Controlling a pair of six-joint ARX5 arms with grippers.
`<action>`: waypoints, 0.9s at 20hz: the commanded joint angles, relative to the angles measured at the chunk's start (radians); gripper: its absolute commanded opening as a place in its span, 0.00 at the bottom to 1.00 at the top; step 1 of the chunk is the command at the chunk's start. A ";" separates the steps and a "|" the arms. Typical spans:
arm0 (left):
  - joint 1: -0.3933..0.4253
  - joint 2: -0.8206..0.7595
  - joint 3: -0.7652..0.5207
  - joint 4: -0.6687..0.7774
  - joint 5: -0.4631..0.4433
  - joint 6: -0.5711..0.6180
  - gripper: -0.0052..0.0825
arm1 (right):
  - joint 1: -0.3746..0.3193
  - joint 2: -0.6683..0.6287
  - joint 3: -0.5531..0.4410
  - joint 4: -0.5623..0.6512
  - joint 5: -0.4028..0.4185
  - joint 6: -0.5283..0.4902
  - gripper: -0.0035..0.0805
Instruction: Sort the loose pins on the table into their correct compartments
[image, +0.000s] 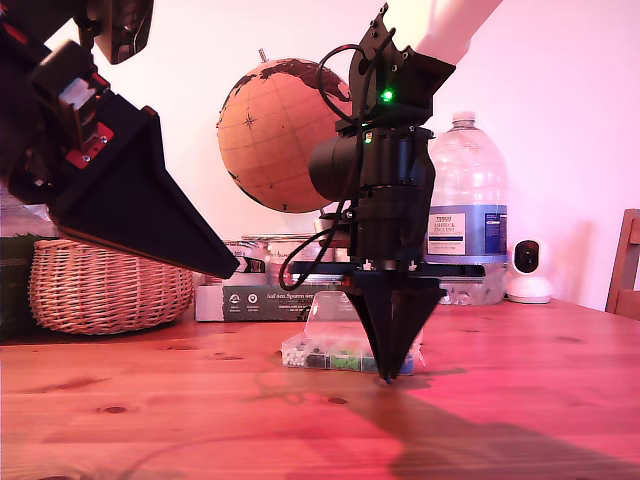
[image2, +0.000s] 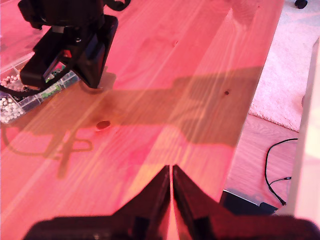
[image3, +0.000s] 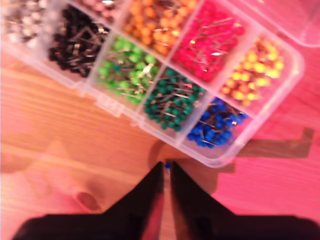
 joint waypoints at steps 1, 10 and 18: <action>-0.002 0.004 -0.021 0.008 0.001 -0.003 0.03 | 0.000 0.031 -0.010 0.002 -0.003 -0.002 0.04; -0.002 0.004 -0.021 0.009 0.001 -0.003 0.03 | 0.000 0.031 -0.009 -0.009 -0.003 -0.002 0.03; -0.002 0.004 -0.021 0.009 0.001 -0.003 0.03 | 0.001 0.006 0.000 -0.032 -0.003 -0.009 0.03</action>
